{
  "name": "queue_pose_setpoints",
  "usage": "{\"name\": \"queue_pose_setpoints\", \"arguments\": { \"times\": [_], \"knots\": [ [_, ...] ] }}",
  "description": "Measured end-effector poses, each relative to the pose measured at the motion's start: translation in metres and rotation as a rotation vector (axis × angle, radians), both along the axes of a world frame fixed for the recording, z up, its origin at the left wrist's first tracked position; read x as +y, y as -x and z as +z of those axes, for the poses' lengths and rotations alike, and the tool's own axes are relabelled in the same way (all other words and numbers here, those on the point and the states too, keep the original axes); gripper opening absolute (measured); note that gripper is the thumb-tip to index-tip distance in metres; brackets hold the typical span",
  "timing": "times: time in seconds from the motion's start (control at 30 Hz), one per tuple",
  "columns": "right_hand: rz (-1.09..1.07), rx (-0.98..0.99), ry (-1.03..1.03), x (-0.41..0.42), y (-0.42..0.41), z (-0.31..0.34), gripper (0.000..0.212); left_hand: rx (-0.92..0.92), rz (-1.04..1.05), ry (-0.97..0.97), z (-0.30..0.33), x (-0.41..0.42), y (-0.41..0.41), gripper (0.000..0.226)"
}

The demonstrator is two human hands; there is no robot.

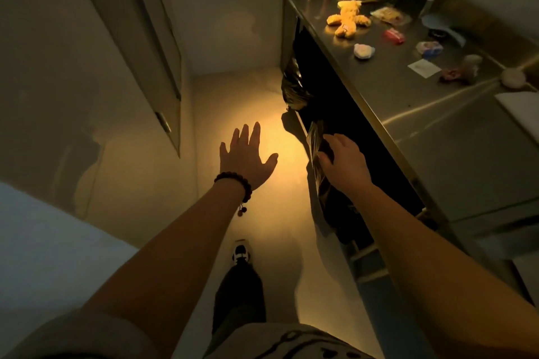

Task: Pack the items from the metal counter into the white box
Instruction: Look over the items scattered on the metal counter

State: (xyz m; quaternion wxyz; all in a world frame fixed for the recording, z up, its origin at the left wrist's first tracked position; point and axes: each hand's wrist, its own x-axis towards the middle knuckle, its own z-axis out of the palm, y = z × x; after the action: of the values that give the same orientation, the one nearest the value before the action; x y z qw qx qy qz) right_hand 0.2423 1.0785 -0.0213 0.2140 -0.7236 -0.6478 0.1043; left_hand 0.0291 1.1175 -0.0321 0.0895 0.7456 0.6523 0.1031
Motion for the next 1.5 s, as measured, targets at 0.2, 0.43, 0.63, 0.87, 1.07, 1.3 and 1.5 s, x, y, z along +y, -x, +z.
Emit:
{"name": "queue_pose_setpoints", "arguments": {
  "times": [0.2,0.43,0.63,0.87,1.07,1.3,1.5],
  "knots": [
    [-0.086,0.015,0.015,0.121,-0.013,-0.008,0.048,-0.008,-0.069,0.003,-0.019,0.141,-0.006,0.077],
    [-0.189,0.004,0.072,0.272,-0.028,0.006,0.05,0.002,-0.205,0.027,-0.022,0.311,-0.025,0.077],
    [-0.332,0.008,0.054,0.353,-0.059,0.012,0.044,-0.008,-0.375,-0.013,-0.002,0.427,-0.065,0.077],
    [-0.539,-0.017,0.047,0.399,-0.11,0.001,0.046,-0.074,-0.602,-0.016,0.011,0.504,-0.147,0.079],
    [-0.668,0.003,0.084,0.442,-0.157,-0.024,0.046,-0.053,-0.738,-0.005,0.001,0.56,-0.22,0.081],
    [-0.799,0.092,0.069,0.501,-0.214,-0.028,0.048,-0.012,-0.84,-0.044,0.004,0.641,-0.298,0.08],
    [-0.833,0.064,0.095,0.529,-0.24,-0.026,0.05,-0.033,-0.892,-0.031,0.005,0.673,-0.337,0.078]
  ]
}}
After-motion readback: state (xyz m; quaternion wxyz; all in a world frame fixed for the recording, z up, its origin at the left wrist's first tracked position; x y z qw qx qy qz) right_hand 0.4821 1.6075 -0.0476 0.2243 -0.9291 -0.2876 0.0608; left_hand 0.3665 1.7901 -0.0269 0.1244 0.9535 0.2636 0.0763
